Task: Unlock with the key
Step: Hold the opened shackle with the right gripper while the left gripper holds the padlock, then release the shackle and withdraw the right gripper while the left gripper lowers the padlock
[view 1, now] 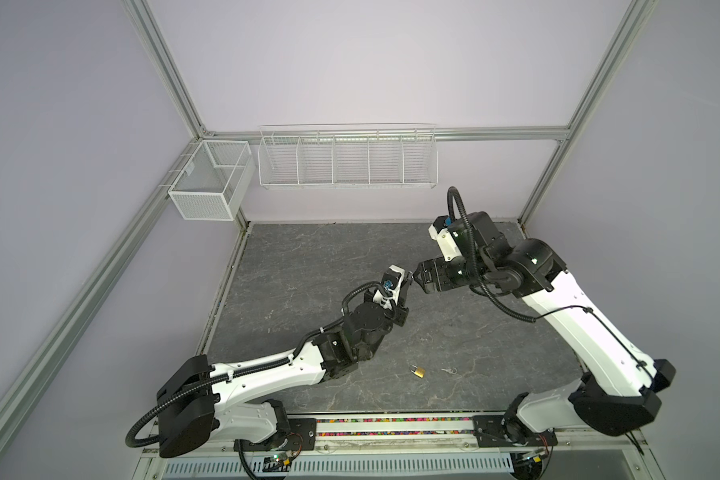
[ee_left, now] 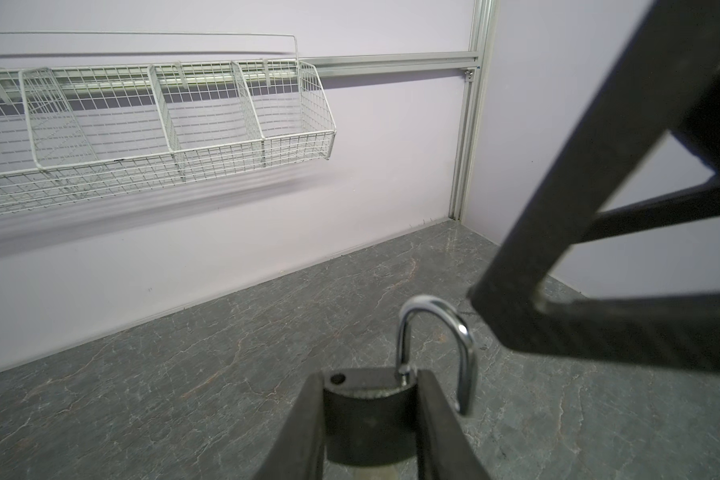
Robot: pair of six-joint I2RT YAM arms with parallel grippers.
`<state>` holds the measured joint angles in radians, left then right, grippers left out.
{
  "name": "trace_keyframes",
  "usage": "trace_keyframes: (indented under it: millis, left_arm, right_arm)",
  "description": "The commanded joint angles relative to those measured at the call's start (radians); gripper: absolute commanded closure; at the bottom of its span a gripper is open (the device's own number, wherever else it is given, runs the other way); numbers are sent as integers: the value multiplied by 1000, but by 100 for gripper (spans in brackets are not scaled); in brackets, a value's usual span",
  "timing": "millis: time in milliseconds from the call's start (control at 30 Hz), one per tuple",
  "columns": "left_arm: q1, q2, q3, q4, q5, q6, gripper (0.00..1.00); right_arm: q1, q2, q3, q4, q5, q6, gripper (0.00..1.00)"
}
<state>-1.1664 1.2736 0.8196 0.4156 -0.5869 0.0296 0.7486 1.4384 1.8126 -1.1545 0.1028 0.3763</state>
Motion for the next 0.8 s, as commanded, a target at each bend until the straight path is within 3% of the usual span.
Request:
trace_keyframes:
  millis: [0, 767]
  left_arm:
    - [-3, -4, 38, 18, -11, -11, 100]
    - [-3, -17, 36, 14, -13, -17, 100]
  right_arm:
    - [12, 5, -24, 10, -9, -19, 10]
    - [-8, 13, -30, -18, 89, -25, 9]
